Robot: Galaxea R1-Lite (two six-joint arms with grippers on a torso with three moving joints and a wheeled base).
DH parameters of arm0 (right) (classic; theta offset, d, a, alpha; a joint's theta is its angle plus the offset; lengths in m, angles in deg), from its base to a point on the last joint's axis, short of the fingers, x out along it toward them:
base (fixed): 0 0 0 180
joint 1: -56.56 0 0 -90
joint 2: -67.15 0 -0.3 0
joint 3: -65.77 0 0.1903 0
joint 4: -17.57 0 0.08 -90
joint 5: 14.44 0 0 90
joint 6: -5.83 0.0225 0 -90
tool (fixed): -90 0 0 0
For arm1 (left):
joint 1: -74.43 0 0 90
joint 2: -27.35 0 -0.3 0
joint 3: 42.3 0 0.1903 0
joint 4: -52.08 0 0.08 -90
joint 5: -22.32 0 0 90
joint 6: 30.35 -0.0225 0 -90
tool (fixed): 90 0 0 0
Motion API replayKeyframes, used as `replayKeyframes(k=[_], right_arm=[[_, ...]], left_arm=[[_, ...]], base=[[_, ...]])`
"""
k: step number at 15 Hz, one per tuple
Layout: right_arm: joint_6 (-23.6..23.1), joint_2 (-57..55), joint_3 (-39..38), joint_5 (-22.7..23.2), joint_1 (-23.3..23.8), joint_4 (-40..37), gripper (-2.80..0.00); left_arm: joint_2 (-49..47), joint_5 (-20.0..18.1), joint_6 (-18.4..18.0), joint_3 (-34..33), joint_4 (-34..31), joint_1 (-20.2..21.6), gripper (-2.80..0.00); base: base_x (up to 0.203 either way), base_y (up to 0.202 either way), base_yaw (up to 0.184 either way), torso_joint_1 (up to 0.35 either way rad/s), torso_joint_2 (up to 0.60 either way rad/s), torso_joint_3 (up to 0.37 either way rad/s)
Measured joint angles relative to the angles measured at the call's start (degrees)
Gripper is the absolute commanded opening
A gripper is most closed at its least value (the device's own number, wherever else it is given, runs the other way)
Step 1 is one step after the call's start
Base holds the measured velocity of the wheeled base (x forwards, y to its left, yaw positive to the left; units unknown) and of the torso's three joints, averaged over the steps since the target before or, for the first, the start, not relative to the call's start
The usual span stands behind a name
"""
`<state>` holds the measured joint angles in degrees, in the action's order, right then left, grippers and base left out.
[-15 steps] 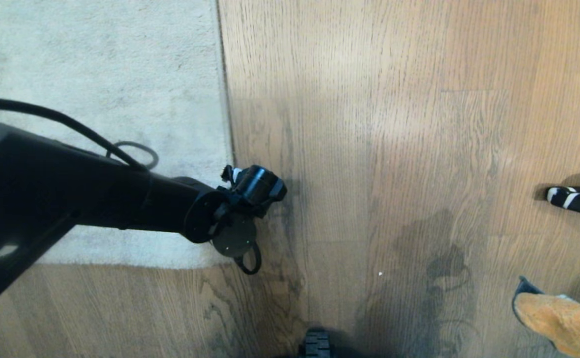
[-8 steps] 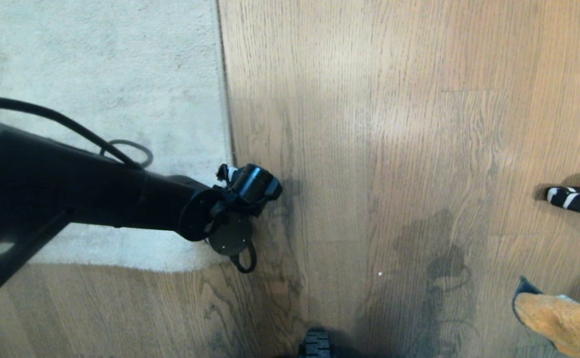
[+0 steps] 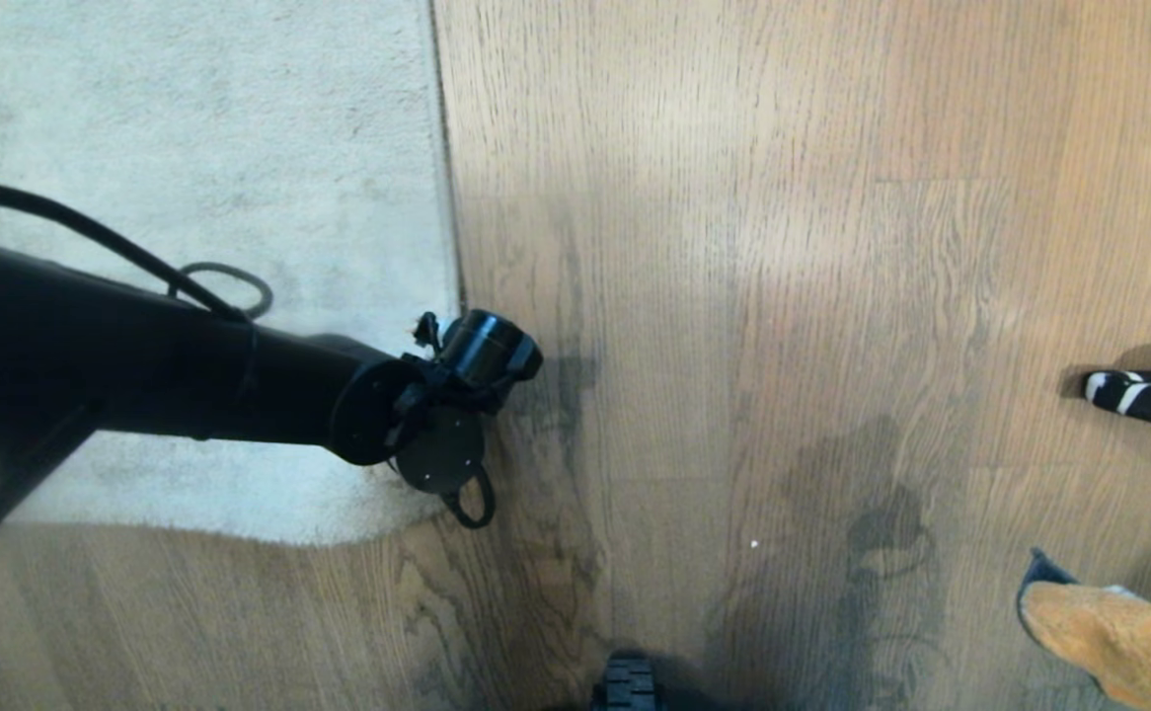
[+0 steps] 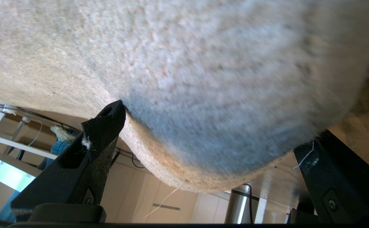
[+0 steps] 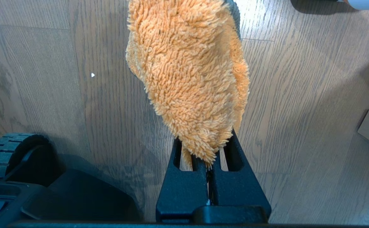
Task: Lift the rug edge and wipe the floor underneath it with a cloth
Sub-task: Lift up the carpet
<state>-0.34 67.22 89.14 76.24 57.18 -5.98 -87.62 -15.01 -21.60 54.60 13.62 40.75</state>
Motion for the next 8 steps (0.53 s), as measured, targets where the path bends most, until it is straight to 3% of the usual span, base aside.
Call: replayKeyframes(k=[8], right_arm=[[-0.02,0.0,0.0,-0.02,0.0,0.02,-2.8]], left_arm=[[1.0,1.04,-2.09,2.68,0.18,1.63,0.0]], base=[[0.0,0.0,0.0,0.0,0.0,0.0]])
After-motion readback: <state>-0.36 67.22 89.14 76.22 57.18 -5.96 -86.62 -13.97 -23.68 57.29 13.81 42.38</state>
